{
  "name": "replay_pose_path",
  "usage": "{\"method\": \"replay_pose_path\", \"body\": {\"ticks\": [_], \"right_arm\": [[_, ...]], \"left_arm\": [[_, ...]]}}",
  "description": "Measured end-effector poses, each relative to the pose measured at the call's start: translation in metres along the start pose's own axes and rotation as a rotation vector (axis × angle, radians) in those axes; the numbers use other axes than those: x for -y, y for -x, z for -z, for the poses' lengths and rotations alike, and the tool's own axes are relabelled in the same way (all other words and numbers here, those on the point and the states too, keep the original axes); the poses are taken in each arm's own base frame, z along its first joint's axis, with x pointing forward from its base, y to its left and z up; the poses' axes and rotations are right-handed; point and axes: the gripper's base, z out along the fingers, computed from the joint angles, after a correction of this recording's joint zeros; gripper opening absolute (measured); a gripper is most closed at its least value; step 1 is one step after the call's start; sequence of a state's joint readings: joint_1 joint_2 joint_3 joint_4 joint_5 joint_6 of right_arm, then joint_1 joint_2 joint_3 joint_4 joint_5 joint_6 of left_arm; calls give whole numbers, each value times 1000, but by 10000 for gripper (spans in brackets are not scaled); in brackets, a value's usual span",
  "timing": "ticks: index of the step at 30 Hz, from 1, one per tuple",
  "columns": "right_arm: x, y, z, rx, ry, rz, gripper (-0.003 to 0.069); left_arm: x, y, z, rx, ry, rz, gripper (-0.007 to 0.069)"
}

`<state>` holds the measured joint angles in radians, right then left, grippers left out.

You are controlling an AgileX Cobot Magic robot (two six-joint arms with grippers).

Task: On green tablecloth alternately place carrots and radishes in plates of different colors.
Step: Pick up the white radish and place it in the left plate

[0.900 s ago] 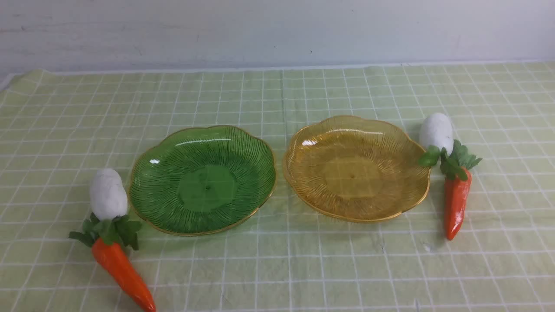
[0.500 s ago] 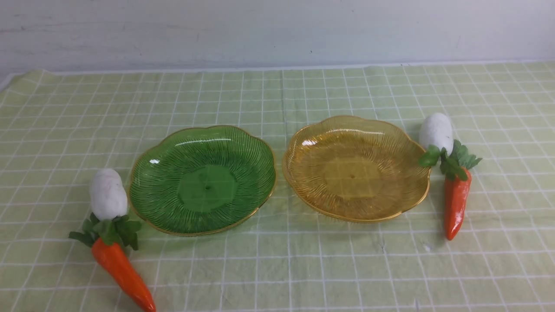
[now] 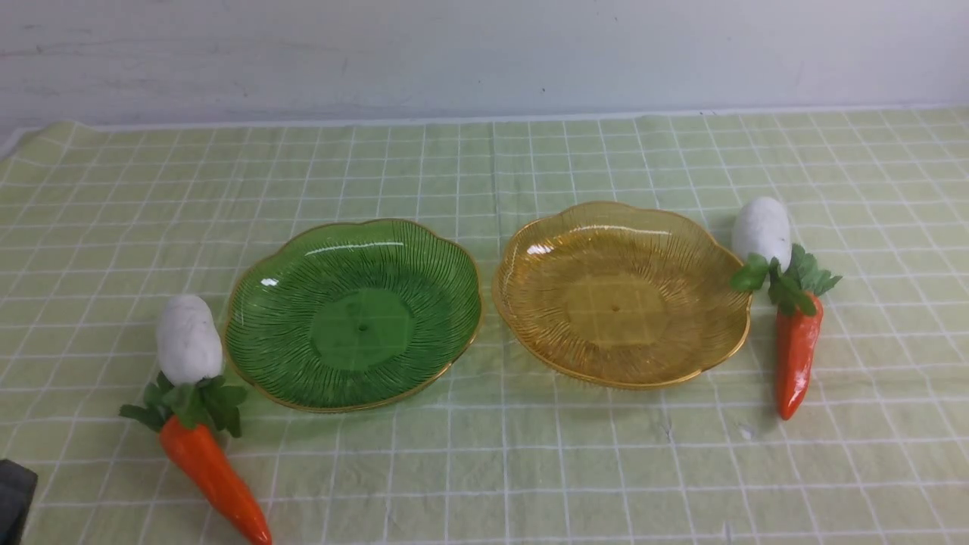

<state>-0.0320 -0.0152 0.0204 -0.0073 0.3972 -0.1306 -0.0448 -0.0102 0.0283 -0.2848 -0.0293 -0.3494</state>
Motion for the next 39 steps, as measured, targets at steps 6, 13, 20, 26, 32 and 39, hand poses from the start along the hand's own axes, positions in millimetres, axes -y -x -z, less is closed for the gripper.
{"method": "replay_pose_path", "body": {"ticks": [6,13,20,26,32,39], "right_arm": [[0,2,0,19,0,-9,-14],[1,20,2,241,41,-453,-14],[12,31,6,406,65,-1002,-14],[12,31,6,403,67,-1018,-14],[1,76,25,285,190,-748,-14],[0,148,34,86,271,-433,-14]], "left_arm": [[26,49,8,315,-151,113,-8],[79,101,0,78,-109,-37,-8],[74,86,-81,-818,363,-223,-8],[41,42,-131,-1132,517,-240,-8],[21,14,-160,-1217,563,-230,-6],[7,-7,-178,-1239,580,-206,66]]}}
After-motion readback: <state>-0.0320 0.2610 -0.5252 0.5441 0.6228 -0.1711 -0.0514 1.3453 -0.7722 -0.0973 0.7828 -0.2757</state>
